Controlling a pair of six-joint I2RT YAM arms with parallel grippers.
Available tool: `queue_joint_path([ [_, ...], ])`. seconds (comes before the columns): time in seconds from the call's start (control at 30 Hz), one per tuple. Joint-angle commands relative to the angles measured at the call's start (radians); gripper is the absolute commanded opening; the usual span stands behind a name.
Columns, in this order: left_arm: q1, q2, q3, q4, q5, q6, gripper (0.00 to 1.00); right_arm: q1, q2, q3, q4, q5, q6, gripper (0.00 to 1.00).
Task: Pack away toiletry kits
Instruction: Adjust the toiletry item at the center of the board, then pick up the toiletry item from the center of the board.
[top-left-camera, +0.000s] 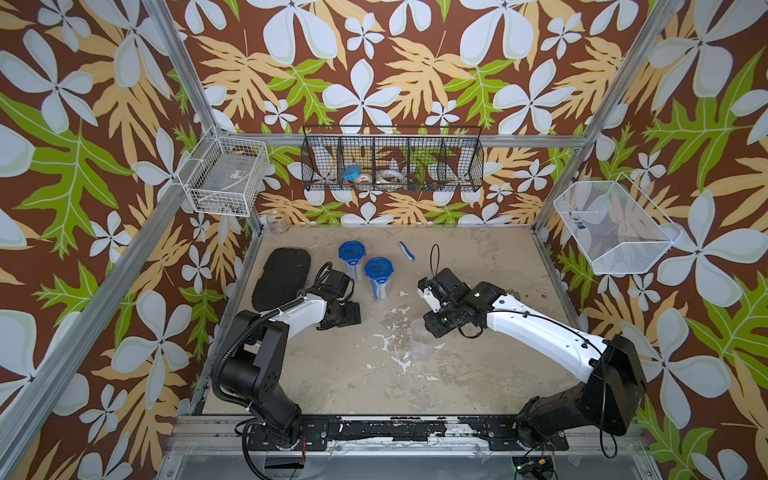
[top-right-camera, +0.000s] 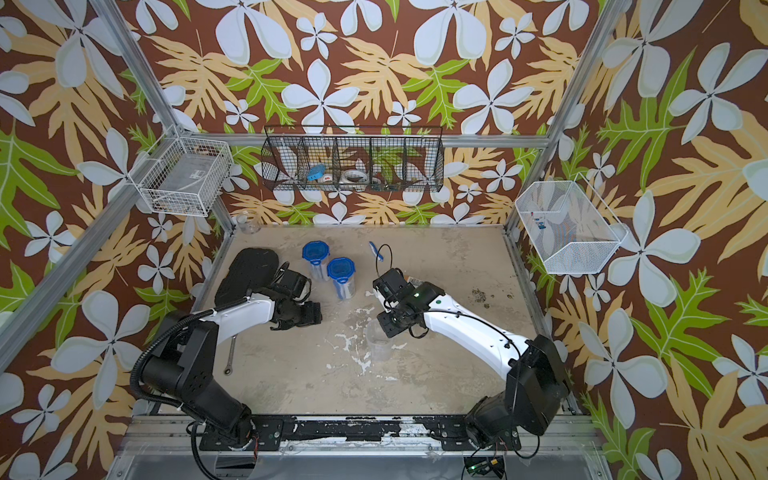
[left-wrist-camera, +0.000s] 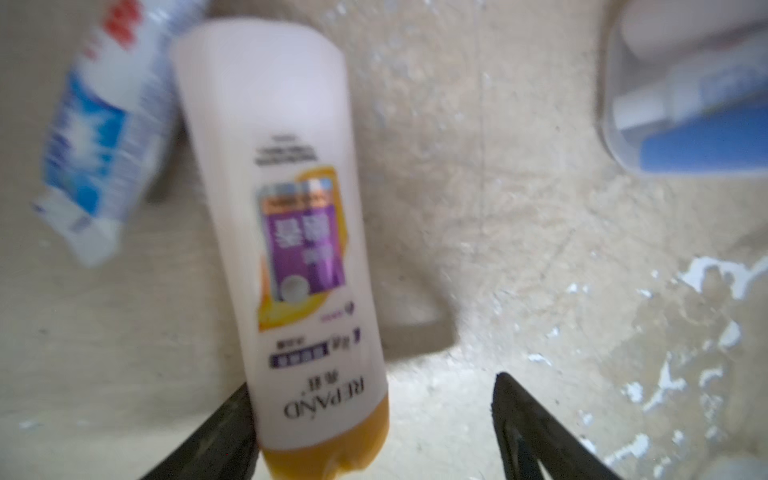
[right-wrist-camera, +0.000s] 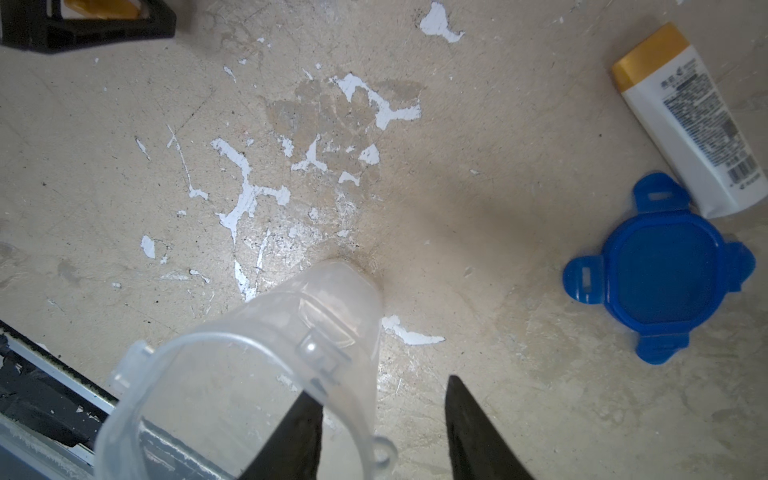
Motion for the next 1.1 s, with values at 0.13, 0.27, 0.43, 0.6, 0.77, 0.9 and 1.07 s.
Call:
queue_joint_path([
  [0.13, -0.055, -0.035, -0.037, 0.104, 0.138, -0.047, 0.86, 0.000, -0.019, 0.003, -0.005, 0.028, 0.013, 0.49],
  [0.27, -0.055, -0.054, -0.012, 0.065, 0.123, 0.005, 0.87, -0.001, -0.032, 0.005, -0.010, 0.032, 0.021, 0.58],
  [0.43, -0.044, -0.134, 0.024, -0.047, -0.035, 0.055, 0.87, -0.001, -0.051, 0.014, -0.021, 0.046, 0.029, 0.70],
  [0.6, 0.039, -0.160, 0.036, -0.051, -0.073, 0.070, 0.86, -0.001, -0.050, 0.016, -0.021, 0.047, 0.031, 0.78],
  [0.77, 0.084, -0.090, 0.102, -0.014, -0.082, 0.100, 0.84, -0.001, -0.046, 0.025, -0.020, 0.037, 0.031, 0.85],
  [0.9, 0.084, -0.021, 0.142, 0.036, -0.074, 0.110, 0.81, -0.003, -0.057, 0.022, -0.019, 0.030, 0.042, 0.90],
  [1.07, 0.084, 0.053, 0.155, 0.068, -0.052, 0.117, 0.79, -0.018, -0.090, 0.008, -0.027, 0.037, 0.049, 0.91],
])
